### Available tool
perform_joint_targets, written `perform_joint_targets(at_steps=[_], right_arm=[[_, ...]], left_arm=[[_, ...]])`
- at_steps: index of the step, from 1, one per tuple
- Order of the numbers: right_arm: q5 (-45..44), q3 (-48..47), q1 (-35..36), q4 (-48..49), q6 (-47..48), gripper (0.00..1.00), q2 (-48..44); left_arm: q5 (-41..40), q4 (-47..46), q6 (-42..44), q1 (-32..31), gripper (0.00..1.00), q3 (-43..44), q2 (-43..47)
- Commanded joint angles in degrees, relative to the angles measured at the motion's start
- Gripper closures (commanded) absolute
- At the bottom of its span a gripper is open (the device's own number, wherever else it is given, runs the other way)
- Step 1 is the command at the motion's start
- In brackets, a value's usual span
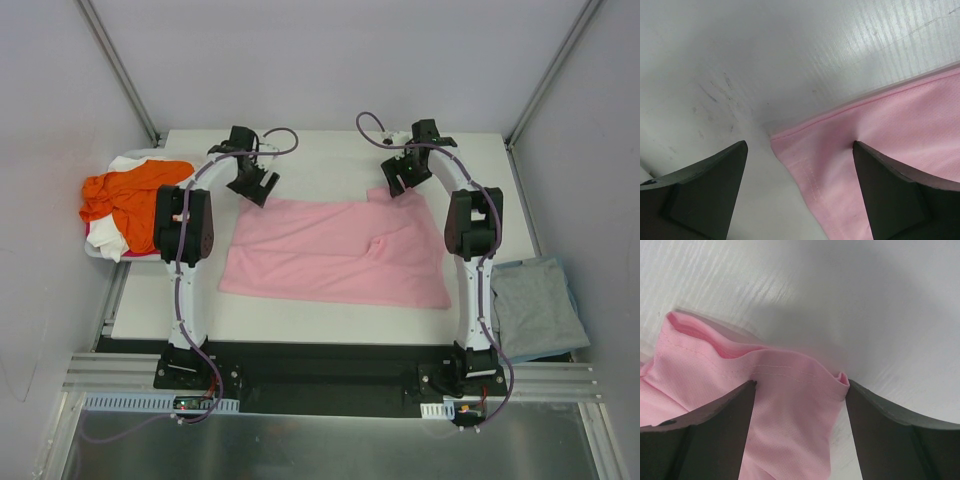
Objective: Fold and stack the t-shirts
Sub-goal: Fold the tshirt
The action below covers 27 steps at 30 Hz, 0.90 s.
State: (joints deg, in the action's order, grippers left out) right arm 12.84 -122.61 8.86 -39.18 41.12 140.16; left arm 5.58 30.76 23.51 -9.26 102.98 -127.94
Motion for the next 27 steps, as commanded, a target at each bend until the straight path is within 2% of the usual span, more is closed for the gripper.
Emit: perform_joint_targets(at_steps=[1,13,25,27], right_arm=[[1.7,1.2,0.3,-2.4,0.4,0.25,-4.4],[1.4,0.7,0.5,-2.5,0.4,0.26,-3.8],[1.4,0.7,0.6,-2.7,0.7,0.26,-4.4],[1.5,0.7,0.5,-2.7,0.7,0.28,-4.5]], left_arm=[[2.1,1.6,0.3,0.6,0.14,-0.7,0.8],[5.2,4.1,0.2,0.6,0.21,-0.3,-0.8],[6.0,5.9,-0.2,0.6,0.41,2.6,-2.5],[6.3,6.1,-0.2,0.6,0.49,2.6,-2.4]])
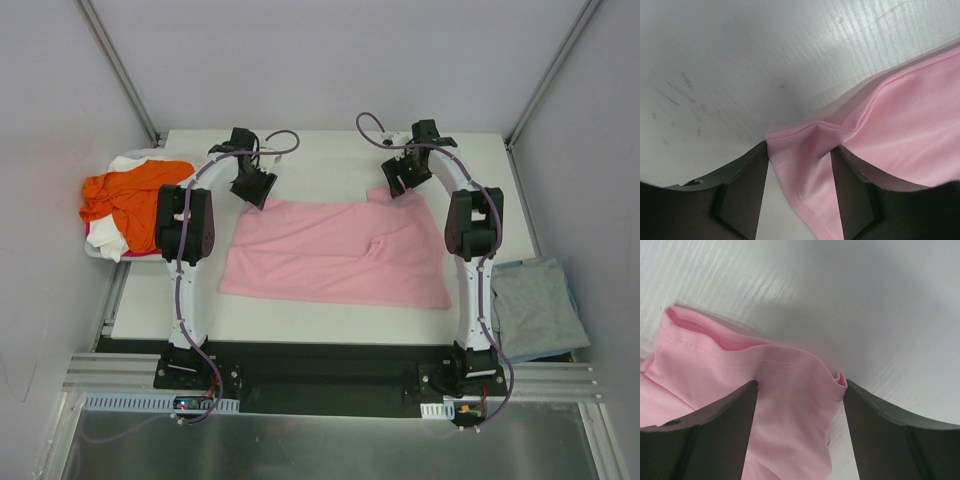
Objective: Fold and stack the t-shirts
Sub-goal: Fold the tshirt
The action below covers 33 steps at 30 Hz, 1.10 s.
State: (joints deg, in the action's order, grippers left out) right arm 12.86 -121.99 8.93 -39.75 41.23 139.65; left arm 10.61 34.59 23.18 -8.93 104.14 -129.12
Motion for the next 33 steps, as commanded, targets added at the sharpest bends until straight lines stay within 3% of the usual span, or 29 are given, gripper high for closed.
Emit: perform_joint_targets(at_steps=[1,5,6,7,9,13,14,15,33], right_arm=[[1.4,0.1,0.6,-2.1,0.6,0.29,-4.0],[0.9,0.6,0.6,-2.3,1.0,0.38,-4.0],[0.9,0.6,0.6,-2.4,1.1,0.44,-4.0],[0.9,0.6,0.5,-2.5,1.2,0.47,-3.9],[1.0,0.6,0.6,-2.7,1.3,0.59,-3.8],[0.7,0.7,0.7,-3.0,1.7,0.72,-3.8],[0.5,0.8,0.6,-2.8,1.7,0.81,-3.8],[0.3,0.9,0.7,-2.9,1.7,0.98,-3.8],[-0.2,5.9,0.7,-3.1,2.1,0.99,-11.6]], left_arm=[[0.9,2.2,0.1,0.2,0.52,1.4,-1.3],[0.4,2.5,0.6,0.2,0.69,1.3,-1.1],[0.1,2.4,0.7,0.2,0.88,1.3,-1.2],[-0.2,2.4,0.5,0.2,0.99,1.5,-1.2],[-0.4,2.4,0.6,0.2,1.00,1.7,-1.4],[-0.2,2.4,0.6,0.2,1.00,1.7,-1.3],[-0.3,2.4,0.5,0.2,1.00,1.6,-1.2],[-0.3,2.5,0.4,0.2,1.00,1.6,-1.1],[-3.9,2.4,-0.8,-0.5,1.00,2.0,2.7]])
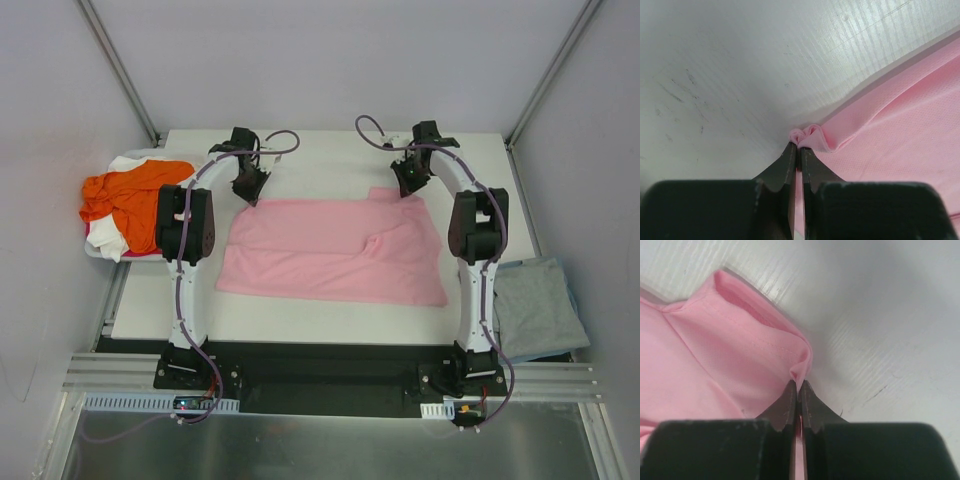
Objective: Fold and stack the t-shirts
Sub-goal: Fold the tshirt
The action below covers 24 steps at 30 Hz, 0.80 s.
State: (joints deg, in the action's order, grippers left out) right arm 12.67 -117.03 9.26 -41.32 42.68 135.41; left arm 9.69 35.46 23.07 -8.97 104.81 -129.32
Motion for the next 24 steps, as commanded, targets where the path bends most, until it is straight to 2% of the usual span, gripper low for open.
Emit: perform_joint_targets(at_steps=[1,6,17,24], right_arm=[[0.1,1.3,0.4,-1.8,0.7,0.99,-7.9],[0.7,5.8,0.5,-1.4,0.6,0.99,-12.4],[-0.8,12.3,2.1,-4.2,1.9,0.99,-20.4],[-1.2,18.7,2.5,-4.8,3.1,0.99,-24.4]], left_arm=[[-3.7,1.5,-0.8,-1.1,1.00,1.0,3.4],[-7.4,1.5,-0.8,-3.5,1.00,-2.7,7.1],[-9.3,1.4,-2.6,-6.2,1.00,-7.4,15.6],[-10.7,1.4,-3.4,-7.8,1.00,-11.6,17.5]])
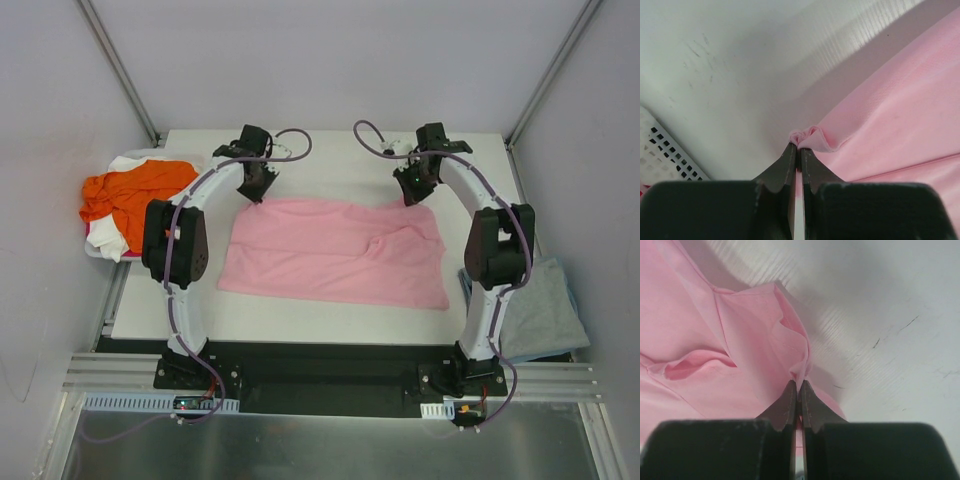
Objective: Fold and stack the t-shirts
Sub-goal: Fold the tshirt
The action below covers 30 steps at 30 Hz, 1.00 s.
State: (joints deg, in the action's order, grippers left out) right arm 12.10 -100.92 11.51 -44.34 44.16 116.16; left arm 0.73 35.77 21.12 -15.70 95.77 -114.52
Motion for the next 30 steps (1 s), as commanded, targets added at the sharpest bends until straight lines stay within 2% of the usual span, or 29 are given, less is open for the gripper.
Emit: perform_joint_targets(at_steps=[1,13,30], right_arm=[[-0.7,3.3,0.2,-2.0,1.8,0.99,-5.7],[-0.6,10.7,0.3,-3.0,2.2,0.99,-10.6],[-0.7,12.8,0.4,-3.7,1.6,0.99,-14.2]], left_arm=[[-1.9,1.1,-1.5,-1.6,1.00,-2.9,2.8],[-2.9,0.4,-2.6,-3.2,1.00,-7.3,3.9],[-4.3,0.2,-1.7,-3.5,1.00,-8.8,8.2]])
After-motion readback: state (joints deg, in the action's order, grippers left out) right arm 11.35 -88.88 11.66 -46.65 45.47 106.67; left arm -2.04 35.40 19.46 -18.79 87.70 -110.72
